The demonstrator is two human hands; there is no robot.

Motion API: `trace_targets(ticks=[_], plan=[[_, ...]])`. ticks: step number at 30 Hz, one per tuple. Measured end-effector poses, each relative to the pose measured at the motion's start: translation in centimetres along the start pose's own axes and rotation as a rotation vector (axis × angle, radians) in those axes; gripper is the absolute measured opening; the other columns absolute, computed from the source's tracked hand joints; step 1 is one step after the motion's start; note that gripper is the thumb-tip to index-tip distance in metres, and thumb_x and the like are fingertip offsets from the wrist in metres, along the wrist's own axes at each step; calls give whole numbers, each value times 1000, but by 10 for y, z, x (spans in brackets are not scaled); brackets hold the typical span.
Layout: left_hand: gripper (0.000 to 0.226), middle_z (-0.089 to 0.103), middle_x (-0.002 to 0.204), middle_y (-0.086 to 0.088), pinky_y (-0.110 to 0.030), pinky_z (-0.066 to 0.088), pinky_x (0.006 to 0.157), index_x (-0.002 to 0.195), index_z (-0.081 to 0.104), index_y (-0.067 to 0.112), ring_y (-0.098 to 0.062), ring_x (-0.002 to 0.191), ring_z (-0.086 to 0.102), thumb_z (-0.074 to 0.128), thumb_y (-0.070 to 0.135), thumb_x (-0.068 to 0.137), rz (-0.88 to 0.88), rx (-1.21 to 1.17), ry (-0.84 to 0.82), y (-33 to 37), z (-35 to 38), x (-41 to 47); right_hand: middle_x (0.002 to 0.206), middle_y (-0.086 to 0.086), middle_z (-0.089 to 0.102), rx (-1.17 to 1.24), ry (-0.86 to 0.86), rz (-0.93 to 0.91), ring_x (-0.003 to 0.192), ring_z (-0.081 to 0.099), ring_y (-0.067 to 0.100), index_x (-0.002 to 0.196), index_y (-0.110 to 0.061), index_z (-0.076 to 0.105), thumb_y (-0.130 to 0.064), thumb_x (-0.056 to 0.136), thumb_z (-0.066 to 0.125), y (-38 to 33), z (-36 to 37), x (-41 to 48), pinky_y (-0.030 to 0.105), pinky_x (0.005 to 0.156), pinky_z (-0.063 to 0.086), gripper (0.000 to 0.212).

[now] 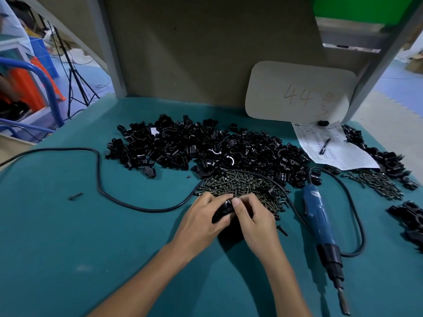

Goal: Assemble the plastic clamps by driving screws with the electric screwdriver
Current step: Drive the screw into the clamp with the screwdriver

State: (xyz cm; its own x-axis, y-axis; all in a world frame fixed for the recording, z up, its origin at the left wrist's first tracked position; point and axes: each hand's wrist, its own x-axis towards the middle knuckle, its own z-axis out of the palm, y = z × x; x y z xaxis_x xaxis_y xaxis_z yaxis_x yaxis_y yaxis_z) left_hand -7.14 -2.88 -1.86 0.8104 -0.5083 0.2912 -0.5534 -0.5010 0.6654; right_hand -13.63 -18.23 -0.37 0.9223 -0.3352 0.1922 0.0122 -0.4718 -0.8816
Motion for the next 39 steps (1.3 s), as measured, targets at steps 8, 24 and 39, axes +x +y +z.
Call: trace_targets(ticks=[8,24,39], plan=[[46,46,100,15,-29,50,79,139,51,41,-5,92,50,52,52,94,-6,-22,-7,2,-1,0,90,-15,67,99,-179,3,78,61,3,100,-36,61,-26,107,50,-2,-9,4,22,69,50,16],[52,50,104,13,-25,47,81,142,50,34,-4,96,48,45,57,96,4,42,-27,6,-3,-2,75,-13,61,-495,-202,-76,68,57,4,84,-30,57,-61,101,35,-21,-44,21,26,59,43,41],[47,56,97,14,-23,39,71,108,57,25,-6,87,46,28,62,98,83,209,-18,11,1,-3,106,12,67,492,255,519,85,70,19,123,-5,58,-42,74,75,16,-148,11,37,79,54,64]])
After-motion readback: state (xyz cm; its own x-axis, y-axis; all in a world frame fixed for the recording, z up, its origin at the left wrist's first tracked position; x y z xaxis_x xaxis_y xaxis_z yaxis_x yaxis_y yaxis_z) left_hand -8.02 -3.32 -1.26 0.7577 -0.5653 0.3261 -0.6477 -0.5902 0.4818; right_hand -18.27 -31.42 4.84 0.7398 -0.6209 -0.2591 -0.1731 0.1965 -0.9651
